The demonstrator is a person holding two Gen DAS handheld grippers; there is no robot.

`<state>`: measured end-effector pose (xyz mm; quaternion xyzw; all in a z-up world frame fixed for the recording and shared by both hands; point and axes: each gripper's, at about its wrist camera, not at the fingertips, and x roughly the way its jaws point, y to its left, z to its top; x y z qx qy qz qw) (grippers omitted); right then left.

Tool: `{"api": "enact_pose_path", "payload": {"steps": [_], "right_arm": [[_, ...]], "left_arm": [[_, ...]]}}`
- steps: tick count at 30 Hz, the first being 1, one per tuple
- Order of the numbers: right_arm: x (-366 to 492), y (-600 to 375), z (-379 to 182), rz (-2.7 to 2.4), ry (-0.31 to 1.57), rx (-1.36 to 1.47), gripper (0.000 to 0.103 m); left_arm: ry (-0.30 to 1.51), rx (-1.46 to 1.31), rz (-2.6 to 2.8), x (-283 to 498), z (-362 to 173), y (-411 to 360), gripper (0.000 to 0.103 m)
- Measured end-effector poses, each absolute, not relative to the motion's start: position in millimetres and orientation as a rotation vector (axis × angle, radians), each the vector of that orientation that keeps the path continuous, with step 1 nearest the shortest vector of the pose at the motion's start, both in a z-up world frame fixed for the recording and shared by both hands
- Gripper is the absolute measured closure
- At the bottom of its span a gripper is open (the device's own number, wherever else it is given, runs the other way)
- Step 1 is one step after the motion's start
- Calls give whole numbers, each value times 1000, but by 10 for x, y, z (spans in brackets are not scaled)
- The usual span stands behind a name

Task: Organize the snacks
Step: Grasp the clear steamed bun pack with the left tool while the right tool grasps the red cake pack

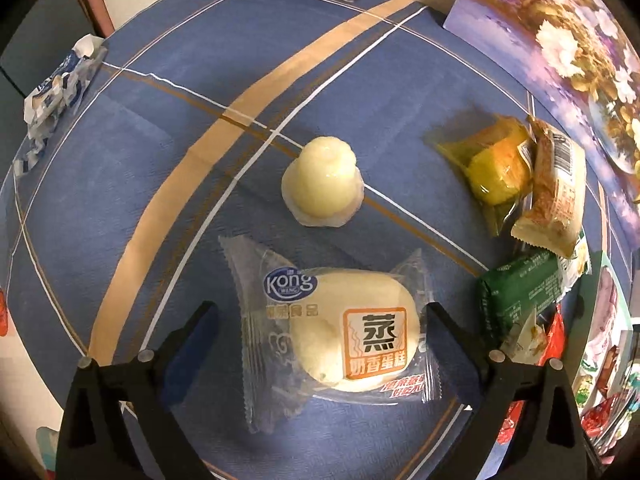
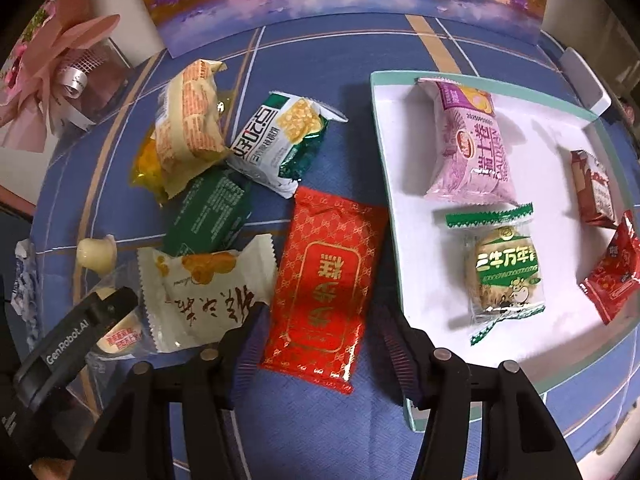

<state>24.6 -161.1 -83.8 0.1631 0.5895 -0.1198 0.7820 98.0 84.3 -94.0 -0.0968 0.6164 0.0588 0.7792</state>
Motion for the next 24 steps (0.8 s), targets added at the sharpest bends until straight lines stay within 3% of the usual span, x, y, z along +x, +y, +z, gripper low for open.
{"api": "enact_pose_path", "payload": {"steps": [24], "right_arm": [[384,-1394,-933,-274,1265,307,44]], "left_arm": [[1328,-217,85,897,-836,576,7]]}}
